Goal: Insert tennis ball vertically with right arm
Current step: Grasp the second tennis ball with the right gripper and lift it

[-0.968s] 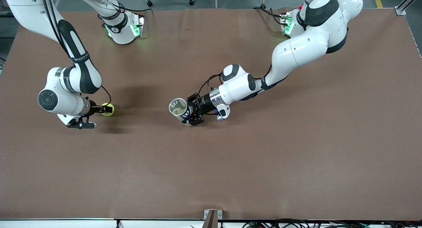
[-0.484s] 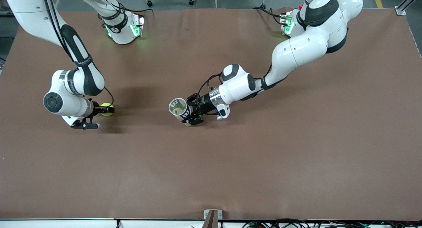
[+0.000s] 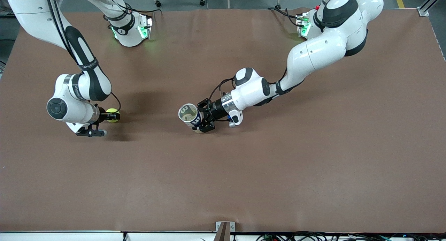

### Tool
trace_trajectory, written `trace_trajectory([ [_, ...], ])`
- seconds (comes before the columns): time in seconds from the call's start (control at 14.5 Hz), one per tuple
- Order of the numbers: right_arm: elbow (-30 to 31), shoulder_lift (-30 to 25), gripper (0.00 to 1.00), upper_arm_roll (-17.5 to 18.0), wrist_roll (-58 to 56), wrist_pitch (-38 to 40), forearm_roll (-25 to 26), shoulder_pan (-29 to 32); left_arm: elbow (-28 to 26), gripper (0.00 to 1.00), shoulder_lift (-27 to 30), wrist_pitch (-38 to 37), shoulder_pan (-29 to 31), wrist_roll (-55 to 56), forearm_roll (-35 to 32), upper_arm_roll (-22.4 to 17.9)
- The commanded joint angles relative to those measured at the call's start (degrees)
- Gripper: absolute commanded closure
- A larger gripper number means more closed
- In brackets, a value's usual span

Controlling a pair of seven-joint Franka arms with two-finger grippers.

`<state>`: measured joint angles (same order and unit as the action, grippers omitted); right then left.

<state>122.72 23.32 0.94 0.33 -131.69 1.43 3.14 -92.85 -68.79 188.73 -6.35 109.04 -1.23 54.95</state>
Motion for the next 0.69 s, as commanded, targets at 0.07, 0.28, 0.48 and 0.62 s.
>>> trace_trajectory([
  [0.07, -2.4, -2.1, 0.61, 0.6, 0.3, 6.7, 0.9, -1.6, 0.6, 0.26, -0.5, 0.9, -0.2, 0.0, -0.7, 0.4],
  [0.28, -10.9, -5.6, 0.62, 0.6, 1.0, 21.1, 0.7, -4.1, 0.6, 0.26, -0.6, 0.9, -0.2, -0.1, -0.8, 0.4],
  [0.48, -22.4, -6.0, 0.63, 0.7, 2.7, 34.0, 0.0, -7.6, 0.6, 0.26, -0.8, 0.9, -0.2, -0.1, -0.9, 0.3],
  [0.62, -28.2, -5.8, 0.63, 0.6, 8.7, 37.5, 0.0, -11.6, 0.7, 0.26, -0.9, 0.9, -0.3, -0.4, -1.0, -0.3],
])
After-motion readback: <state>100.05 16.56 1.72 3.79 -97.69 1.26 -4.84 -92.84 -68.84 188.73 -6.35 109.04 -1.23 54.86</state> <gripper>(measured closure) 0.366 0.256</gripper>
